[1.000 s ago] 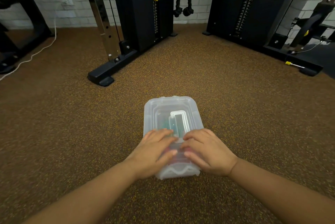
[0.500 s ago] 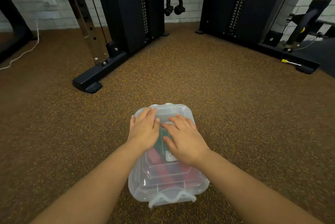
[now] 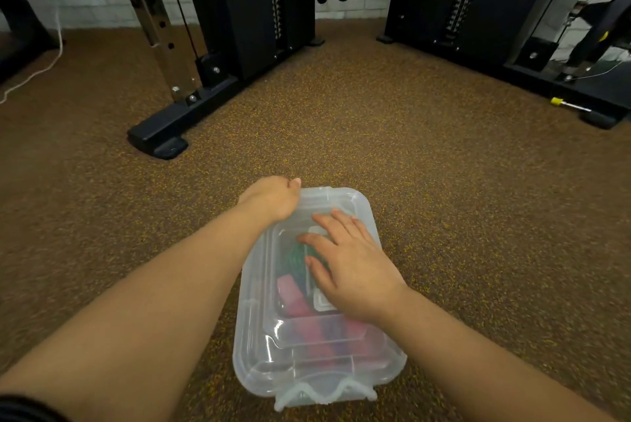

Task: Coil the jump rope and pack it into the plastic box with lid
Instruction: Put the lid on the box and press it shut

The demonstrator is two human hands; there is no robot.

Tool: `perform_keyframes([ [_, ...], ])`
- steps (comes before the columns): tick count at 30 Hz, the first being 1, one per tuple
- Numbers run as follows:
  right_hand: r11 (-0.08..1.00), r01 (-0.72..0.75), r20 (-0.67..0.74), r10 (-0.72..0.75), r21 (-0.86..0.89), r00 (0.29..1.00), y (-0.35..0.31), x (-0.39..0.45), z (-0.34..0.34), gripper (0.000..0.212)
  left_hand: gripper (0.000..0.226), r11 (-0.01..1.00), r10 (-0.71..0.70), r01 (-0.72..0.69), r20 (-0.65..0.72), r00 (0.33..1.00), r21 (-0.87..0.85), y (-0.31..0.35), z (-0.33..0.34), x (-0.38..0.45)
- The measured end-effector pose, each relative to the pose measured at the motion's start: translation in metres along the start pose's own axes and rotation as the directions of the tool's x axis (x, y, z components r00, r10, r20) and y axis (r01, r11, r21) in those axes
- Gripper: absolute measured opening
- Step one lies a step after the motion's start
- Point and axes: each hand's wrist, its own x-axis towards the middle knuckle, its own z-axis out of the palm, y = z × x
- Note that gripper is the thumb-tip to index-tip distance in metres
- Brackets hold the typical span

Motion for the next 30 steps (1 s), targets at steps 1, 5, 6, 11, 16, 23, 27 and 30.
perform_keyframes([
  [1, 1.000, 0.004, 0.003, -0.004, 0.006, 1.000, 0.000, 0.000, -0.001, 0.055, 0.061, 0.999, -0.033, 0.033, 0.007, 0.999, -0.006, -0.001, -0.001, 0.004],
  [5, 0.998, 0.042, 0.045, -0.044, 0.039, 0.998, 0.004, 0.000, -0.004, 0.051, 0.068, 0.976, -0.183, 0.187, 0.045, 0.982, -0.110, -0.008, 0.001, 0.015],
  [6, 0.997, 0.053, 0.052, -0.055, 0.052, 0.997, 0.005, 0.000, -0.004, 0.050, 0.069, 0.961, -0.215, 0.222, 0.062, 0.975, -0.162, -0.010, 0.002, 0.016],
  [11, 0.991, 0.108, 0.050, -0.112, 0.077, 0.992, 0.012, 0.003, -0.001, 0.040, 0.071, 0.910, -0.244, 0.258, 0.085, 0.966, -0.323, -0.018, 0.005, 0.023],
  [16, 0.979, 0.188, 0.063, -0.193, 0.083, 0.979, 0.017, 0.007, -0.003, 0.033, 0.058, 0.884, -0.164, 0.169, 0.051, 0.985, -0.435, -0.023, 0.009, 0.021],
  [23, 0.972, 0.217, 0.070, -0.224, 0.095, 0.972, 0.017, 0.007, -0.006, 0.034, 0.050, 0.874, -0.160, 0.122, -0.041, 0.986, -0.471, -0.028, 0.010, 0.007],
  [27, 0.972, 0.216, 0.075, -0.223, 0.086, 0.972, 0.016, 0.008, -0.004, 0.034, 0.037, 0.902, -0.049, -0.013, -0.132, 0.990, -0.433, -0.027, 0.009, -0.005],
  [30, 0.974, 0.211, 0.066, -0.217, 0.077, 0.974, 0.016, 0.008, -0.003, 0.035, 0.039, 0.944, 0.108, -0.150, -0.155, 0.982, -0.293, -0.025, 0.009, -0.009],
])
